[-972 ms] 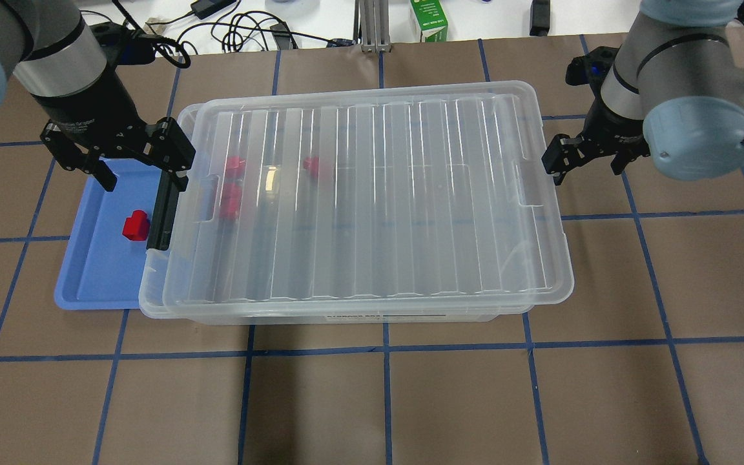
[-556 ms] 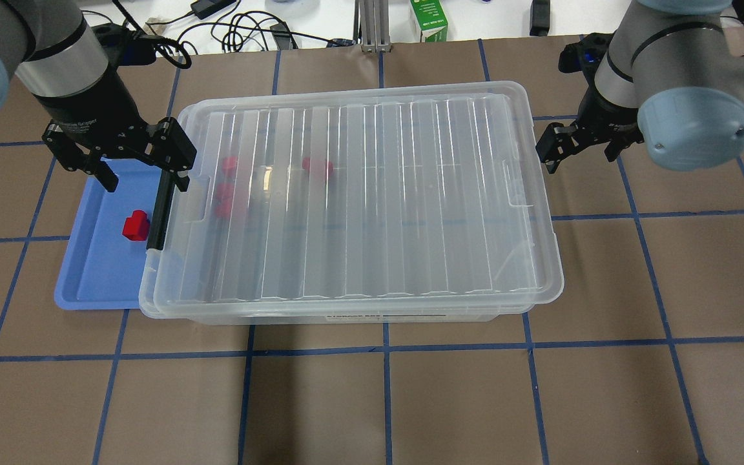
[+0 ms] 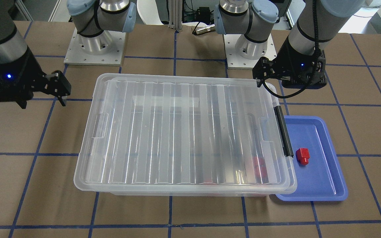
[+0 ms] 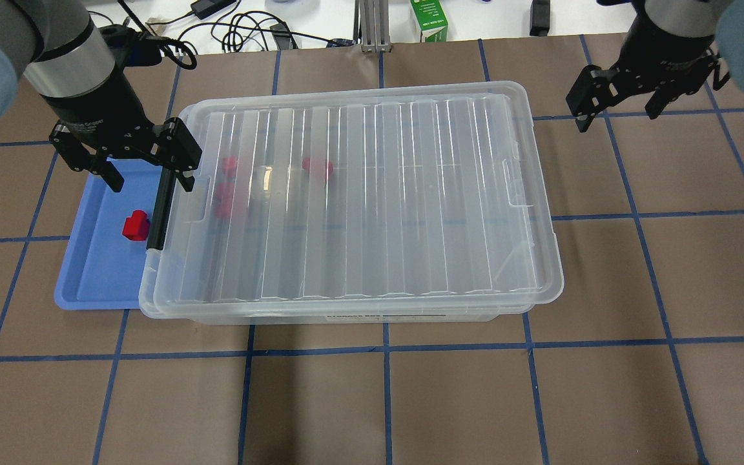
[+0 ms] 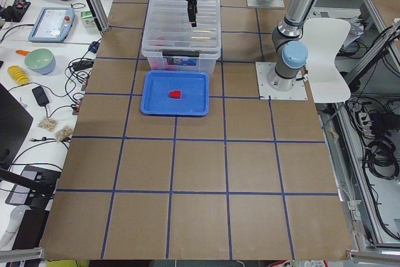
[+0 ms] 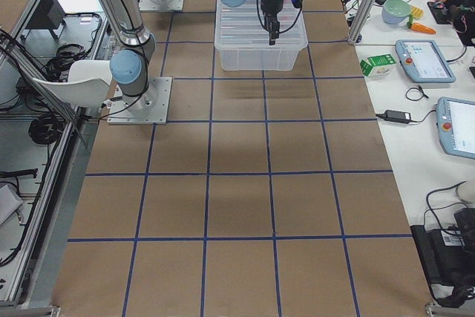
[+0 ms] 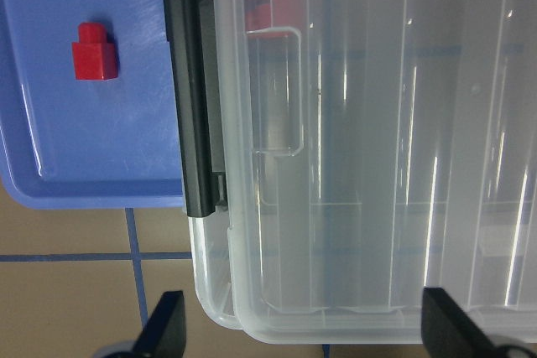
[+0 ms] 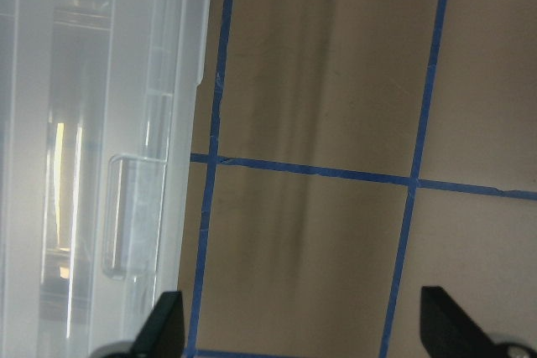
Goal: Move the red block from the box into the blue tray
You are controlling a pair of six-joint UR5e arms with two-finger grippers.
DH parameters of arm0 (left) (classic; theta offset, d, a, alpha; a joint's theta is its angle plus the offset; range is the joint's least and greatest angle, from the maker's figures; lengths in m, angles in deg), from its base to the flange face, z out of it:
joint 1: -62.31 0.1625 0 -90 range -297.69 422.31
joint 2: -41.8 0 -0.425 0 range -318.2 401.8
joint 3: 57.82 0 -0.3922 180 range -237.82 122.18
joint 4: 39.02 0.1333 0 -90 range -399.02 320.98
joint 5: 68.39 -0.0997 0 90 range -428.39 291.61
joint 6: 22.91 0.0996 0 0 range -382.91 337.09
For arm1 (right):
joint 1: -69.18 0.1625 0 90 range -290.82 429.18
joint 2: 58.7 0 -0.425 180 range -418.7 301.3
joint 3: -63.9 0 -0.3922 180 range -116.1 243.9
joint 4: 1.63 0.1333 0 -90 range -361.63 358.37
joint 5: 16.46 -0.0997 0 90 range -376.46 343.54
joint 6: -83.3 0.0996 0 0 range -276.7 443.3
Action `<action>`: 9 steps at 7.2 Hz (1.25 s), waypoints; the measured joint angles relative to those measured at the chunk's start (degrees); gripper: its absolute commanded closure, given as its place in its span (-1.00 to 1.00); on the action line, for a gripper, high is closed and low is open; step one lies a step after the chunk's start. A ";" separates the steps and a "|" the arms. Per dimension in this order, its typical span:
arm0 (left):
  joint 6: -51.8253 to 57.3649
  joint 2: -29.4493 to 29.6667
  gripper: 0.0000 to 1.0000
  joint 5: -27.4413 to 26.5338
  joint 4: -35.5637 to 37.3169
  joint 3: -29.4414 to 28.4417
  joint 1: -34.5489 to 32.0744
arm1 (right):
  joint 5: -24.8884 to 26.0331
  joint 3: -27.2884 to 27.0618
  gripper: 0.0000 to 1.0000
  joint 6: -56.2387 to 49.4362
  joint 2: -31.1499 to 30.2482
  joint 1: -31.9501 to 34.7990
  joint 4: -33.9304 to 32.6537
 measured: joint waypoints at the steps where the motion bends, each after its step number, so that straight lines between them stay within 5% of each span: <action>1: -0.87 0.18 -1.00 -0.17 0.10 -0.03 -0.48 | -0.08 0.86 -1.00 1.45 -2.39 0.25 2.74; 9: -0.95 -0.64 -1.00 -0.57 0.13 0.08 -0.80 | -2.13 1.14 -1.00 11.01 -2.48 6.00 4.42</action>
